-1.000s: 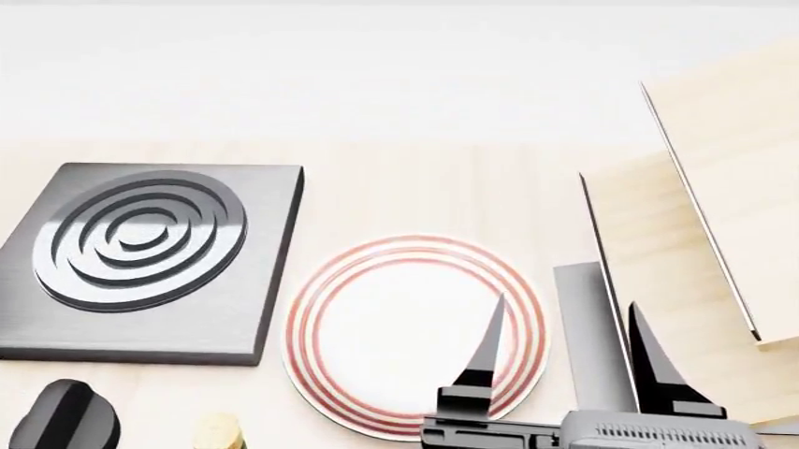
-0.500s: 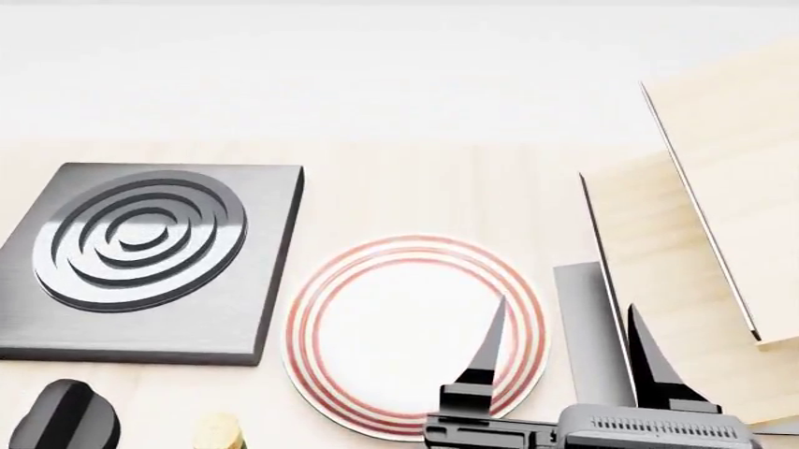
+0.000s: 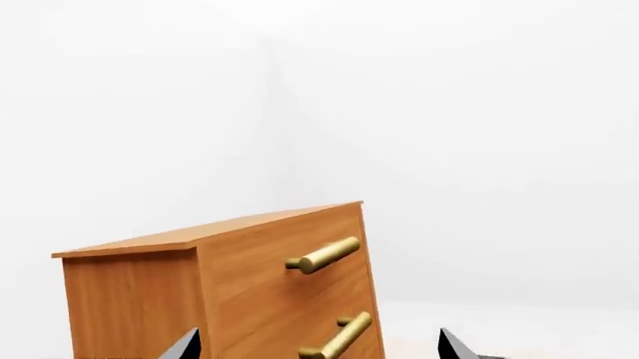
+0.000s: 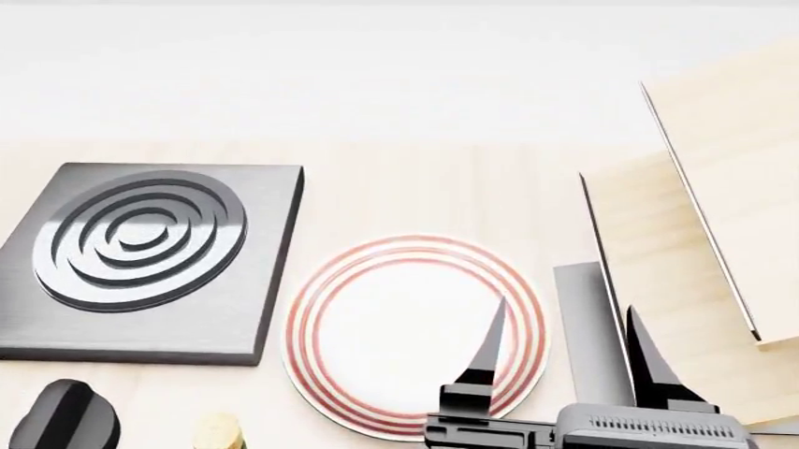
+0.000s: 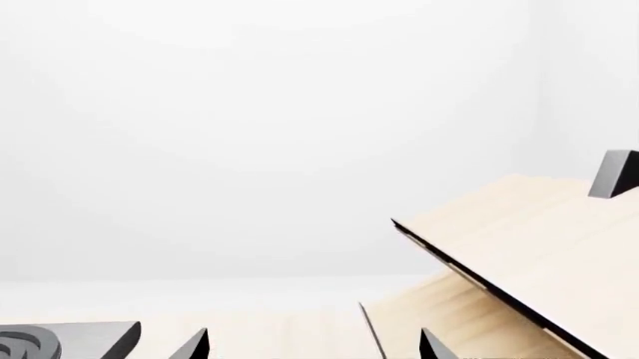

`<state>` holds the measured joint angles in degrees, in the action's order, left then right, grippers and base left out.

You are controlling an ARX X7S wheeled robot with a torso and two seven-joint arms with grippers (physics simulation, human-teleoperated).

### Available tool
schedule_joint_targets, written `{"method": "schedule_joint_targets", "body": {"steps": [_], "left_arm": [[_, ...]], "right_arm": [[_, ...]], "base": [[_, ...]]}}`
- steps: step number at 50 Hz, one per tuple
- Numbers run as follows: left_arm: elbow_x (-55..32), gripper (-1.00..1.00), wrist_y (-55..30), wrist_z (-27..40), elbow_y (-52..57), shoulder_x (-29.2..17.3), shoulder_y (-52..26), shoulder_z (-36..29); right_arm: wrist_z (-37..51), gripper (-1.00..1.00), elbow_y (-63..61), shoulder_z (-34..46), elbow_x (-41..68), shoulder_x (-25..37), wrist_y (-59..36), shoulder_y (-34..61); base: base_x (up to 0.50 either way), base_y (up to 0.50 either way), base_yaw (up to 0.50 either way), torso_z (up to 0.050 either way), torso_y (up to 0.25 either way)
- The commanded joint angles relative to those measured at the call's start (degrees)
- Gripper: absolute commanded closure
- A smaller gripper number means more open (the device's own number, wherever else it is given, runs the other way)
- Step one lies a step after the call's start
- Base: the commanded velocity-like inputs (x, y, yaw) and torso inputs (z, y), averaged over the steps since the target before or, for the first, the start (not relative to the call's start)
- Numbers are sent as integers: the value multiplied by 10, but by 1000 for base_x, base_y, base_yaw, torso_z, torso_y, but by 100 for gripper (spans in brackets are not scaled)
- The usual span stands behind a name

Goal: Pick up the akita bowl and put it on the plate.

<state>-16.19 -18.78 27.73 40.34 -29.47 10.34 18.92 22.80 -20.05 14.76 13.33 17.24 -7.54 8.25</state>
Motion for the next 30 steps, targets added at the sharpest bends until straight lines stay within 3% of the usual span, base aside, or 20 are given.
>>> {"method": "schedule_joint_targets", "body": {"steps": [1, 13, 30], "left_arm": [[-72, -100, -30, -30, 31, -14, 21, 35], [-202, -100, -79, -65, 39, -28, 31, 74], [-272, -100, -99, -82, 26, -34, 32, 94]], "right_arm": [[1, -100, 4, 0, 3, 1, 4, 0], [2, -100, 9, 3, 4, 1, 10, -1], [5, -100, 16, 5, 5, 3, 13, -1]], "base": [[0, 0, 0, 0, 0], [0, 0, 0, 0, 0], [0, 0, 0, 0, 0]]}}
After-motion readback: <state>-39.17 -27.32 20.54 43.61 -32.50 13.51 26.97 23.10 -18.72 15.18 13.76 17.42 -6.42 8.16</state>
